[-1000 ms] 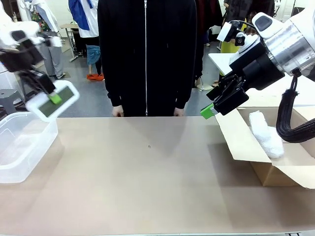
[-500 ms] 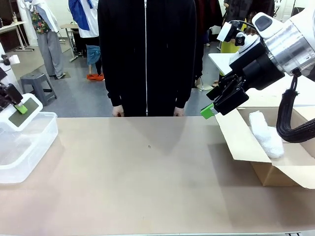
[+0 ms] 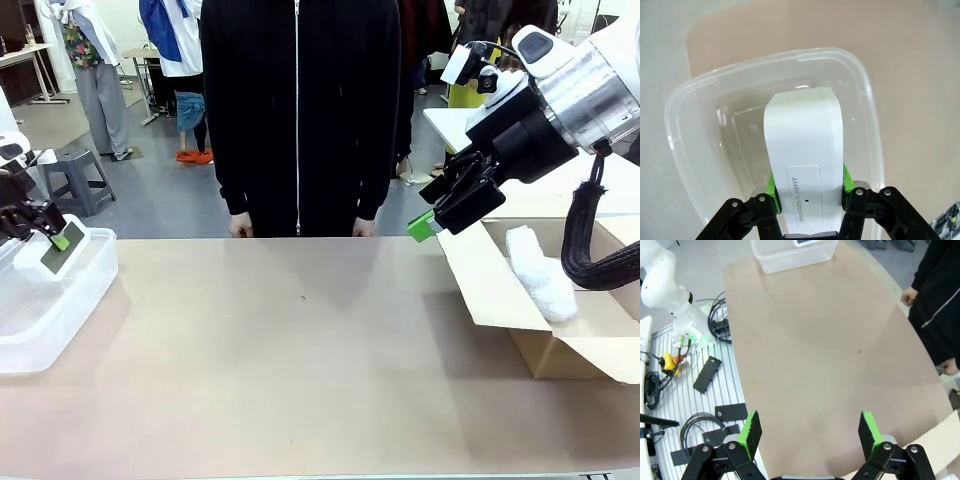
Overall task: Separate and place wrapped and unwrapped clocks.
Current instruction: If the picked Digital clock is wrapped, place it in the Package Box ; if not, place it in the Organizing box.
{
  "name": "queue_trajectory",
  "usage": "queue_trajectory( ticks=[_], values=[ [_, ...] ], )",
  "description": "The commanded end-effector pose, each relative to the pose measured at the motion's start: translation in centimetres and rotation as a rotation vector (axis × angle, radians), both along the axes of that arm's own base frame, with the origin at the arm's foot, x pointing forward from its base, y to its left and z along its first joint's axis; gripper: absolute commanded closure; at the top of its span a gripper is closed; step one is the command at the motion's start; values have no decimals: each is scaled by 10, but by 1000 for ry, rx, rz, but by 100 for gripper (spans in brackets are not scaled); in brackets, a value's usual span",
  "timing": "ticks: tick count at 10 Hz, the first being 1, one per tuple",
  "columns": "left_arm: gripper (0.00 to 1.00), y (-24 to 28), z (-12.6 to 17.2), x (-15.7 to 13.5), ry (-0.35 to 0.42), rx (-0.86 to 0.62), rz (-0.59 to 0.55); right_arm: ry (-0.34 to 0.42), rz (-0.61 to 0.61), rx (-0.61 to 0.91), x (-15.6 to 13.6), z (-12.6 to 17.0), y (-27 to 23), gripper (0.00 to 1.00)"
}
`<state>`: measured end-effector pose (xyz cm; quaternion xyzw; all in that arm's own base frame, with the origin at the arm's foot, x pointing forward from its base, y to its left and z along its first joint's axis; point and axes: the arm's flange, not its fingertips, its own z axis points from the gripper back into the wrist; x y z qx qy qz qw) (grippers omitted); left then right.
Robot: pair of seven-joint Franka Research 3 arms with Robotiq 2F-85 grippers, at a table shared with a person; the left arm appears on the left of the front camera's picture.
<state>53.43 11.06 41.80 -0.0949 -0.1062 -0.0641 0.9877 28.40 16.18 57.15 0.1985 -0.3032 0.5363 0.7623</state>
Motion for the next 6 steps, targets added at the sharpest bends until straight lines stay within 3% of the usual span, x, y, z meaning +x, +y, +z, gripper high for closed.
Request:
queue_trajectory(
  ticks=[1,6],
  values=[
    [49,1,-3,9,9,68,54,1,9,7,2,-2,1,0],
    [49,14,-38,26,44,87,91,1,9,7,2,-2,1,0]
  ],
)
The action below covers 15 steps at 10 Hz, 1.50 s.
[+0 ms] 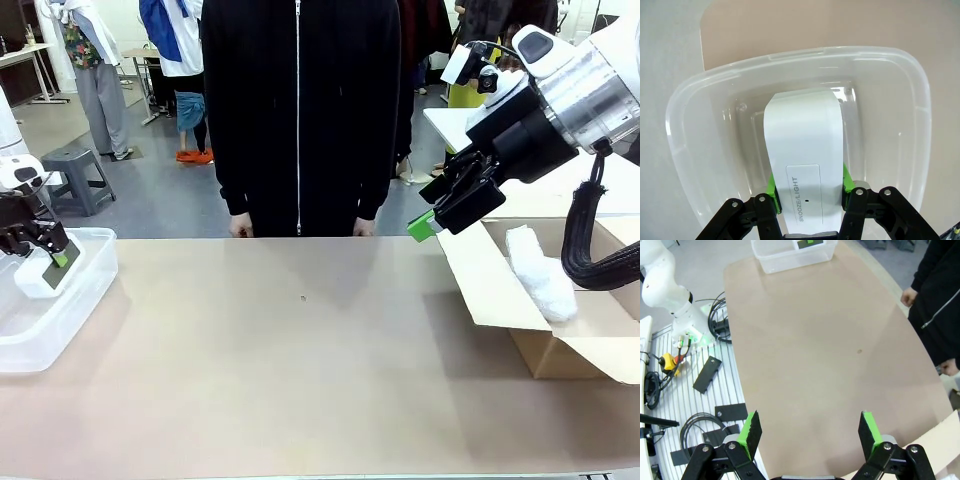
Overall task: Separate and place wrapped and unwrapped clocks.
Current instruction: If the picked Digital clock is wrapped, place it in the Package Box ; if not, place it in the Organizing box.
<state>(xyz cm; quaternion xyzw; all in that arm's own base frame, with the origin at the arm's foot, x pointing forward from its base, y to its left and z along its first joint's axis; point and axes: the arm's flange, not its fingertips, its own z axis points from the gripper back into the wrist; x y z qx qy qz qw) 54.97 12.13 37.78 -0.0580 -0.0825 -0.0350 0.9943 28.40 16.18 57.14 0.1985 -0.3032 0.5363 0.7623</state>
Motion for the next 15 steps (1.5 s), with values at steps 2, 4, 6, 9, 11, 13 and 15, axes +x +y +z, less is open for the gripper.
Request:
queue_trajectory(
  ticks=[2,4,6,9,11,13,15],
  values=[
    [49,7,-7,13,9,4,24,1,9,7,2,-2,1,0],
    [49,8,-15,15,19,-1,26,1,9,7,2,-2,1,0],
    [0,8,-15,16,27,2,29,1,9,7,2,-2,1,0],
    [0,9,-15,15,51,0,24,1,9,7,2,-2,1,0],
    [0,9,-13,13,60,-4,29,1,9,7,2,-2,1,0],
    [0,9,-3,-1,92,-34,32,1,9,7,2,-2,1,0],
    [0,14,20,-38,104,-67,56,1,9,7,2,-2,1,0]
  ],
)
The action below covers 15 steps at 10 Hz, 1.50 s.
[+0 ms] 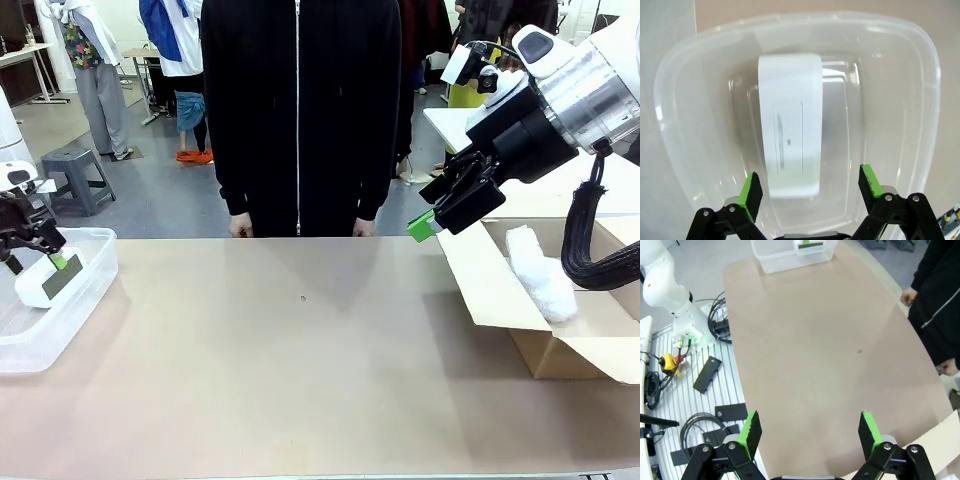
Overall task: Separate and place wrapped and unwrapped clocks.
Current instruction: If the picked Digital clock is wrapped, place it in the Package Box ; if not, place it in the Organizing box.
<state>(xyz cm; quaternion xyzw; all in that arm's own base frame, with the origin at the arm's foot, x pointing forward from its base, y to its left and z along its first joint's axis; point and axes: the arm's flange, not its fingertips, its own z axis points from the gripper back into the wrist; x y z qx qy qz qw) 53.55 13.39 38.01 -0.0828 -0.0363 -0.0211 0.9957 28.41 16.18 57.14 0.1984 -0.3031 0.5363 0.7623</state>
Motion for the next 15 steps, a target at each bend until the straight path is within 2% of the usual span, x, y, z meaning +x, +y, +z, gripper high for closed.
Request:
queue_trajectory(
  ticks=[1,2,4,5,8,9,13,15],
  values=[
    [0,4,42,-48,8,-38,38,1,9,7,2,-2,1,0],
    [0,4,70,-72,-12,-64,9,1,9,7,2,-2,1,0],
    [0,-3,117,-110,-114,-67,-11,1,9,7,2,-2,1,0],
    [0,-6,133,-121,-144,-54,1,1,9,7,2,-2,1,0],
    [0,-16,173,-137,-166,-69,53,1,9,7,2,-2,1,0],
    [0,-14,184,-140,-174,-44,77,1,9,7,2,-2,1,0],
    [0,-11,195,-145,-184,-31,130,1,9,7,2,-2,1,0],
    [0,-11,197,-142,-155,-31,140,1,9,7,2,-2,1,0]
  ],
)
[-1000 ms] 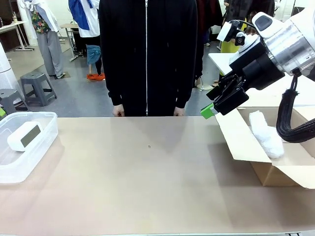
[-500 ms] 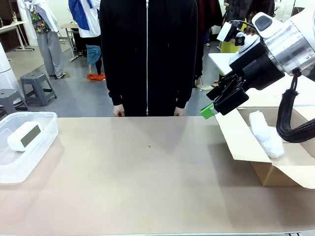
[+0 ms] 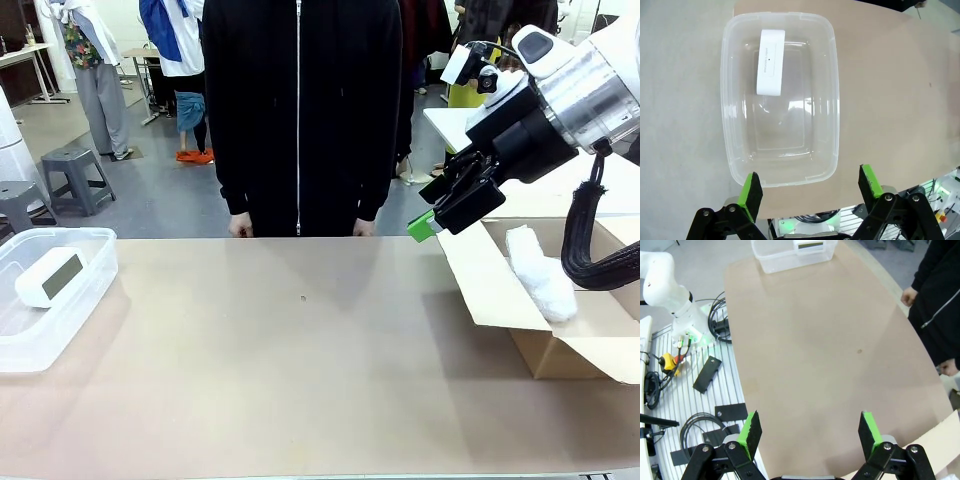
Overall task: Separate and place wrapped and unwrapped clocks.
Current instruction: If the picked Digital clock is wrapped, place it in the Package Box ; if not, place it in the Organizing box.
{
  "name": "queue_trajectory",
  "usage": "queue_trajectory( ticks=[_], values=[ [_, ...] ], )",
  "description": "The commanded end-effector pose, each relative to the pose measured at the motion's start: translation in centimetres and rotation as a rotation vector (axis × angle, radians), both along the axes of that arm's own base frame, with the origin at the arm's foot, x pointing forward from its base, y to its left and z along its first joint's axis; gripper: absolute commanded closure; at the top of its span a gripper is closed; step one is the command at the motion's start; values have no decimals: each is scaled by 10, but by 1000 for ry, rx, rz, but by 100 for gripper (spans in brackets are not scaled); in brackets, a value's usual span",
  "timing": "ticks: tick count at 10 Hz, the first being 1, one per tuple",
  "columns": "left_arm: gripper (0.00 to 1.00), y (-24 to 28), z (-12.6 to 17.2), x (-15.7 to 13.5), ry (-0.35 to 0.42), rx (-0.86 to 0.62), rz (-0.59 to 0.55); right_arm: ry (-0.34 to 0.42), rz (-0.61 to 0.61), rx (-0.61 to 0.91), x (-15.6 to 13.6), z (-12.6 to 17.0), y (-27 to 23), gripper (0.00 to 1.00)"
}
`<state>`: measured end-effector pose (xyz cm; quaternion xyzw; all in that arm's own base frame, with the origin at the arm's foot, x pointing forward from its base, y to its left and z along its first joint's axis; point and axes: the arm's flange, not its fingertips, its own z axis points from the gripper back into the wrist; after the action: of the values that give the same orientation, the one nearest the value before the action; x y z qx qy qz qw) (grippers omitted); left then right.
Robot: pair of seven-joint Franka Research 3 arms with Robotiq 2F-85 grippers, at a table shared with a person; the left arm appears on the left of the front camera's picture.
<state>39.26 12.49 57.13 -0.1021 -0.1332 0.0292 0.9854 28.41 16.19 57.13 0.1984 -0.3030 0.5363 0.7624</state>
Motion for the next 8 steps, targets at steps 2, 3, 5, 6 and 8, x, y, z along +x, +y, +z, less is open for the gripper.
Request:
queue_trajectory(
  ticks=[2,3,5,6,8],
  values=[
    [0,0,0,0,0,0,0,1,9,7,2,-2,1,0],
    [0,0,0,0,0,0,0,1,9,7,2,-2,1,0],
    [0,0,0,0,0,0,0,1,9,7,2,-2,1,0],
    [0,0,0,0,0,0,0,1,9,7,2,-2,1,0],
    [0,0,0,0,0,0,0,1,9,7,2,-2,1,0]
  ],
)
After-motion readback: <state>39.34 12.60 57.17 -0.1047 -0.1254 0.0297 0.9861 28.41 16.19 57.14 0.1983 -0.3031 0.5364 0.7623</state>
